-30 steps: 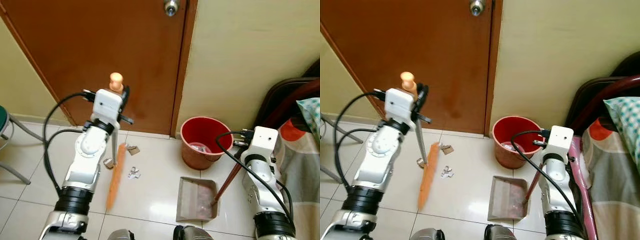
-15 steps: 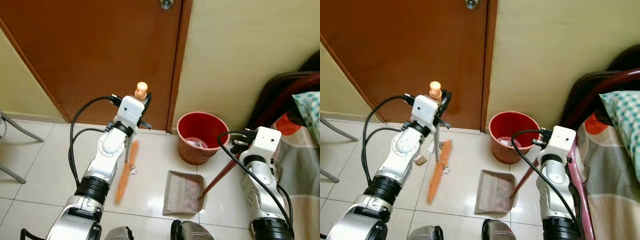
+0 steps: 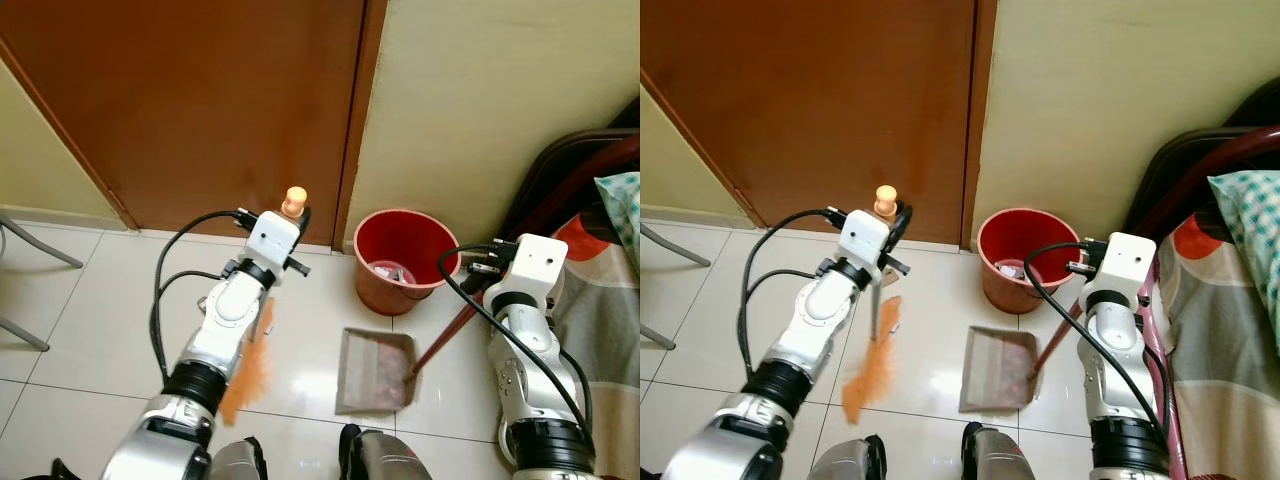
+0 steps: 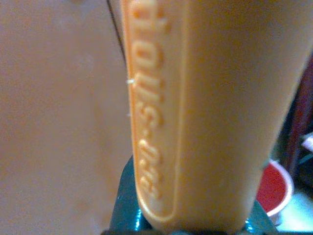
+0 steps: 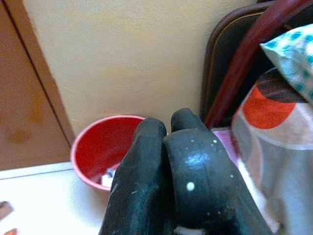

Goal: Sweep floor

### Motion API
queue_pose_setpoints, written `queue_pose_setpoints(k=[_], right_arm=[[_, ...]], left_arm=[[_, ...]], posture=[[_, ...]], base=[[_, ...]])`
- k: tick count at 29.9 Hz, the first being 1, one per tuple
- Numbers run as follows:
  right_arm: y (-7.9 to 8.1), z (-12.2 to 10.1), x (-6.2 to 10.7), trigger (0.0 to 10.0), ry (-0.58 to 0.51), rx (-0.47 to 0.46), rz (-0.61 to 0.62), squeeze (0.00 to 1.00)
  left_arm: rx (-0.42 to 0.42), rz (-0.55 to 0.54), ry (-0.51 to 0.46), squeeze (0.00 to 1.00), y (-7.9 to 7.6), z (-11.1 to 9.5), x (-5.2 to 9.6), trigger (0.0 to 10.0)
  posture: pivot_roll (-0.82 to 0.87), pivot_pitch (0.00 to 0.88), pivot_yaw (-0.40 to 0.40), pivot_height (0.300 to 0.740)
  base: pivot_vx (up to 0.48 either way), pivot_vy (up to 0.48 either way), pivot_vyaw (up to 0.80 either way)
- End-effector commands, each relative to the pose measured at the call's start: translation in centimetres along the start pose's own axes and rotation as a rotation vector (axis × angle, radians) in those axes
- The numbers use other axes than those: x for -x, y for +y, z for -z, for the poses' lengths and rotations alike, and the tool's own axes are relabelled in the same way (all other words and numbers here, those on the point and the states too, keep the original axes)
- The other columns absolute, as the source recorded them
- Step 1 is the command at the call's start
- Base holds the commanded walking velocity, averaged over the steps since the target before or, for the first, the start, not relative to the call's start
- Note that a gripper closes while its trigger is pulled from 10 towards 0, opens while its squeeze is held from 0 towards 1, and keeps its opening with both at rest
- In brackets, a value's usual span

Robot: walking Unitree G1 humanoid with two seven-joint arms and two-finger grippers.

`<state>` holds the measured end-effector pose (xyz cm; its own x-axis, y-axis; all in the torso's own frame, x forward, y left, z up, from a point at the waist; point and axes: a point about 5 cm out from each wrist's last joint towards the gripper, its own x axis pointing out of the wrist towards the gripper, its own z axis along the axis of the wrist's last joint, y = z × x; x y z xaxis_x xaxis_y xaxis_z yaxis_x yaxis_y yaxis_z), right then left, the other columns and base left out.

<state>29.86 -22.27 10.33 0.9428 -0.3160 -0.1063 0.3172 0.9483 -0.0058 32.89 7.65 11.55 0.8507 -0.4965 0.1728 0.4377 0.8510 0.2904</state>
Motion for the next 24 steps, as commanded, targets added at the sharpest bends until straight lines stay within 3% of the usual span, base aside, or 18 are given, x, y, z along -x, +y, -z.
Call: queue_pose_setpoints(k=[1,7,12,19,24], right_arm=[[-0.6,-0.8,-0.4,10.0,-0.041,0.018,0.028,0.00],[-0.4,-0.7,-1.2,10.0,-0.036,0.003,0.046,0.00],[1.5,0.0,-1.7,10.0,-0.018,0.010,0.040,0.00],[3.1,1.3,-1.8,10.0,0.053,0.021,0.045,0.00],[4.9,2.2,-1.9,10.0,0.110,-0.014,0.008,0.00]], left_arm=[[0.085,0.012,0.024,0.00,-1.6,0.6,0.3,10.0],[0.206,0.041,0.000,0.00,-4.2,-0.2,0.0,10.0],[0.324,0.058,-0.041,0.00,-5.7,-2.1,0.3,10.0],[0.359,0.061,-0.108,0.00,-5.3,-4.6,0.2,10.0],[0.400,0.070,-0.224,0.00,-4.6,-8.3,-0.8,10.0]], posture=[[-0.14,0.243,-0.035,0.740],[-0.10,0.239,-0.026,0.740],[-0.05,0.230,-0.017,0.740],[-0.02,0.214,-0.007,0.740],[-0.01,0.193,-0.002,0.740]], base=[[0.000,0.000,0.00],[0.000,0.000,0.00],[0.000,0.000,0.00],[0.000,0.000,0.00],[0.000,0.000,0.00]])
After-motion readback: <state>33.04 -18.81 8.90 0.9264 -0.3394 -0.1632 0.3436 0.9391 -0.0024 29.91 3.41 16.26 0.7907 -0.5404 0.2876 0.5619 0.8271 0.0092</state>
